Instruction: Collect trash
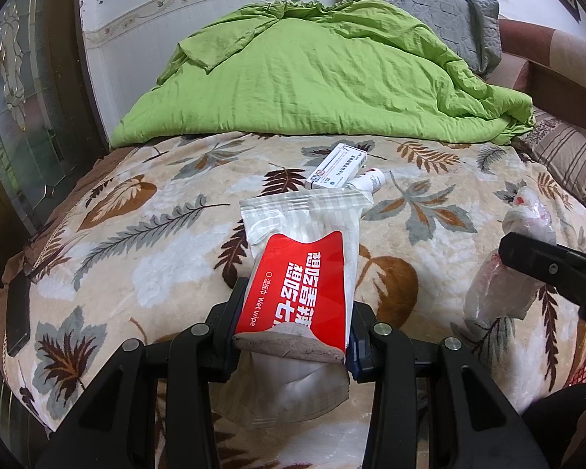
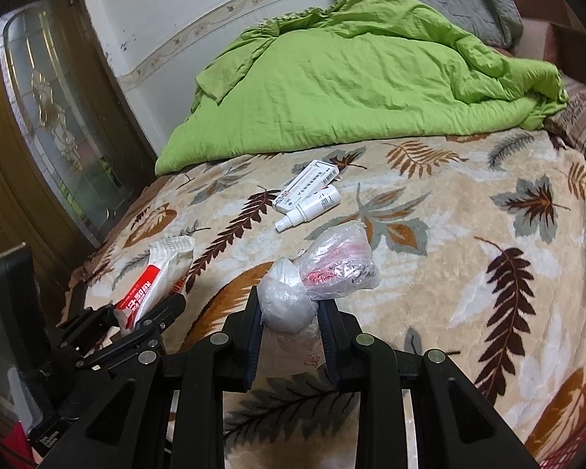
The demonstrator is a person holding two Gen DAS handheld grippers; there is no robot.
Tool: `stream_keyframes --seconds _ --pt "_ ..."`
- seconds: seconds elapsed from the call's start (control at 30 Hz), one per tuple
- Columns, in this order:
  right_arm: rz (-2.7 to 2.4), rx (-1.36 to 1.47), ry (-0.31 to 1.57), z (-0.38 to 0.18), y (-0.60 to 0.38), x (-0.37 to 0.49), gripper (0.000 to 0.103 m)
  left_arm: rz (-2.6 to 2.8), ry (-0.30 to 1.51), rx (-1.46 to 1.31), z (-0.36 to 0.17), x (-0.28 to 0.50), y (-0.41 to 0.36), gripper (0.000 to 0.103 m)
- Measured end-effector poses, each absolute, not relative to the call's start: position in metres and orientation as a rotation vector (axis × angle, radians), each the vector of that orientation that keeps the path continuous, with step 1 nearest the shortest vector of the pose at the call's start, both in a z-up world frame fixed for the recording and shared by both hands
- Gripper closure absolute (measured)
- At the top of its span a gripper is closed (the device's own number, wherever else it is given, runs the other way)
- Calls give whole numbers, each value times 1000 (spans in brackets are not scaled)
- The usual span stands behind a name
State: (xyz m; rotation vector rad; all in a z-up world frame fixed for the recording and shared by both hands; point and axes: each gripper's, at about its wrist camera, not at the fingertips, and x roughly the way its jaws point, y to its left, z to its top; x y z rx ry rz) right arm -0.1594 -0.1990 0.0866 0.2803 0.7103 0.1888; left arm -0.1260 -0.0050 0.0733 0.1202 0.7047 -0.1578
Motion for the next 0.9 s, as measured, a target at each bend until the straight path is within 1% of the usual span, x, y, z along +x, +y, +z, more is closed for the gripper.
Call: stream_keyframes --seconds 0.6,0.9 --pt "155 334 691 97 -239 -206 73 -212 671 181 81 -148 -31 63" --pt "93 357 660 111 -276 -241 73 -308 658 209 94 -169 -63 63"
